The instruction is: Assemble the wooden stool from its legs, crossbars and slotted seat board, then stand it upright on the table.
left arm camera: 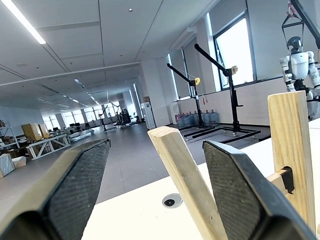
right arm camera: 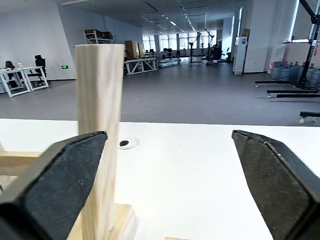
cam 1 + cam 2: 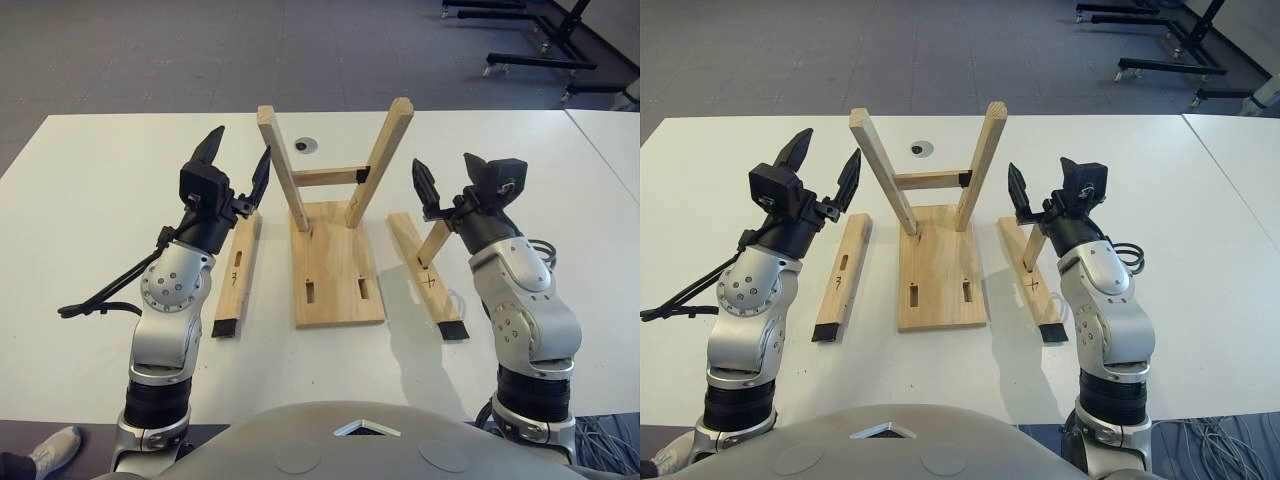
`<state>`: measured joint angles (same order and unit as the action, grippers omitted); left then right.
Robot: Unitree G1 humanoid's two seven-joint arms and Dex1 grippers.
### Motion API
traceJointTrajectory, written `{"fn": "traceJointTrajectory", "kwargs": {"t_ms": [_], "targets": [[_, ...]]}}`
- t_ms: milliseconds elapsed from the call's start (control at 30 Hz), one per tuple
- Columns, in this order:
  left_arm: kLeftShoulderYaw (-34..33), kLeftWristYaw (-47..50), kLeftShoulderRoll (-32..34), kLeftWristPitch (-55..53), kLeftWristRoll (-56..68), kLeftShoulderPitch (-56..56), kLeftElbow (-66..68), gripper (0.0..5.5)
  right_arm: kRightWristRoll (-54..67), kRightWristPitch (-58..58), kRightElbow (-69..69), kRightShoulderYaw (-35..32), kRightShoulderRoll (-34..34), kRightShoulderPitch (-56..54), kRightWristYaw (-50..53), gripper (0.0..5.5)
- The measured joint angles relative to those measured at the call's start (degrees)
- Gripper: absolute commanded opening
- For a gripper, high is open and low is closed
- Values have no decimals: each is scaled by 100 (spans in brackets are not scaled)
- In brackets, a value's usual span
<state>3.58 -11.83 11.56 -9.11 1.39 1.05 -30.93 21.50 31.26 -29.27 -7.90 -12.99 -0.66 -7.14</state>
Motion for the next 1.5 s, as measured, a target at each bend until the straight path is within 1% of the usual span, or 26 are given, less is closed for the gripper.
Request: {"fn": "traceJointTrajectory", "kwargs": {"t_ms": [67, 133, 267, 400, 433, 500, 600, 667, 733, 833, 967, 1133, 1300, 1433, 1500], "targets": [[0, 11, -3, 0, -2, 5, -1, 338, 99, 0, -85, -132, 23, -8, 60, 460], [-8, 18, -3, 0, -2, 17, -7, 338, 74, 52, -288, -118, 23, 17, 103, 460], [-53, 84, -7, 0, -4, 135, -37, 338, 107, 54, -983, -194, -73, -187, 197, 460], [-53, 107, -14, 0, -5, 273, -99, 338, 441, 25, -1251, -790, -71, -568, 384, 460], [-54, 117, -15, 0, -8, 294, -130, 338, 458, -12, -1252, -903, -71, -516, 381, 460], [-63, 126, -14, -1, -9, 306, -181, 338, 432, -230, -1248, -1150, -80, -43, 254, 460], [-170, 129, 5, -5, -5, 373, -272, 338, 230, -851, -1109, -1782, 49, 1410, 37, 460], [-193, 132, 1, -13, -1, 422, -303, 338, 121, -1114, -937, -1901, 107, 2050, -141, 460], [-190, 133, -6, -24, -2, 499, -400, 338, 51, -1251, -892, -1703, 129, 2575, -409, 460], [-184, 133, -17, -75, -3, 554, -455, 338, -22, -1192, -922, -968, 111, 3408, -903, 460], [-165, 131, -23, -130, -2, 552, -470, 338, -81, -923, -1024, -342, -24, 3821, -1129, 460], [-158, 131, -36, -173, -3, 551, -471, 338, -306, -582, -1024, -219, -278, 3763, -1032, 460], [-108, 139, -94, -176, -24, 550, -473, 338, -379, 179, -935, 120, -622, 3447, -1020, 460], [-69, 140, -100, -175, -36, 536, -473, 338, -525, 730, -897, 314, -645, 3214, -811, 460], [-61, 139, -100, -175, -37, 515, -472, 338, -560, 992, -857, 323, -620, 3211, -661, 428]]}}
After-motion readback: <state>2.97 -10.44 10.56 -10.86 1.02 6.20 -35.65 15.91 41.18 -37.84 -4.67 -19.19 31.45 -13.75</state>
